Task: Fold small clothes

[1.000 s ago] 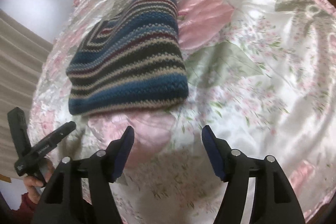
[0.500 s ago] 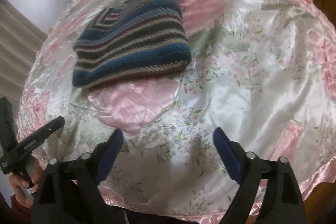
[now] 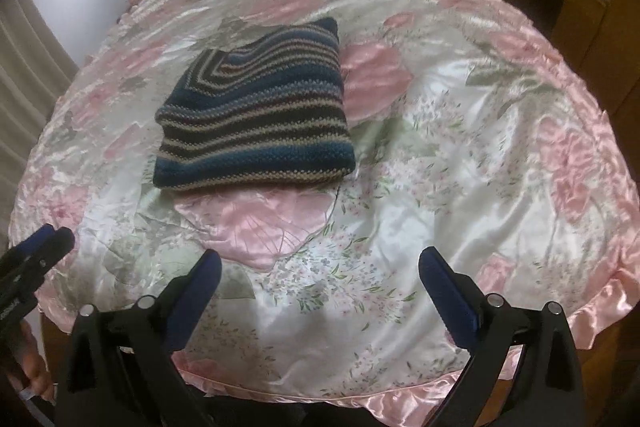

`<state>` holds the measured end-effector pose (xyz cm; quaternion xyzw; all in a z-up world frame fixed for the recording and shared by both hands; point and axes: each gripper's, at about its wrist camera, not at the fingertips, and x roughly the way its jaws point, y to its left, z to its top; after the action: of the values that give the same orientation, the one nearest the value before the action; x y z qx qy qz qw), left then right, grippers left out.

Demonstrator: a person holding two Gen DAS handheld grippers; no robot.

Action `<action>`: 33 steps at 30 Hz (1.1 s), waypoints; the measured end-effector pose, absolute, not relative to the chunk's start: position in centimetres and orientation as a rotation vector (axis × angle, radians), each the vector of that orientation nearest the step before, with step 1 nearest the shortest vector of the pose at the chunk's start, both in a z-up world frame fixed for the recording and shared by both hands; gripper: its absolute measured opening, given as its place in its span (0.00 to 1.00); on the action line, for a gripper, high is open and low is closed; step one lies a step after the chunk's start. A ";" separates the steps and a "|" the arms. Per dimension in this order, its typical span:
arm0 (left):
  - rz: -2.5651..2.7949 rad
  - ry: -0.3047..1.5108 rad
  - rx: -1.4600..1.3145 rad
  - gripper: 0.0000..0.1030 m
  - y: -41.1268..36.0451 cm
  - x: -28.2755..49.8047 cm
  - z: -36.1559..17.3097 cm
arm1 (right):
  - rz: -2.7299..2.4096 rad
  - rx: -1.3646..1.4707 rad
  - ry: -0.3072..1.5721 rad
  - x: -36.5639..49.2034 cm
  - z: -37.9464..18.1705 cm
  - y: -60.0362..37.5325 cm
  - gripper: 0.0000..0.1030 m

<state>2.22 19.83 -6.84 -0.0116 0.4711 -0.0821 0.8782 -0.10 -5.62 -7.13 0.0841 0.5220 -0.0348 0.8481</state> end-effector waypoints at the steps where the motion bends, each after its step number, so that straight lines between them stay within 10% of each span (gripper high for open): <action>1: -0.169 0.978 -0.019 0.79 19.7 2.0 -6.7 | -0.070 0.176 1.091 -0.2 -6.7 -5.6 0.96; 33: -0.099 0.990 0.047 0.81 20.0 0.8 -6.6 | -0.064 0.157 1.091 -1.5 -5.0 -3.6 0.96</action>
<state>0.81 19.98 -6.60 0.0226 0.4748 -0.0476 0.8785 -1.52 -3.64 -5.04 0.0746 0.5183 -0.0303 0.8514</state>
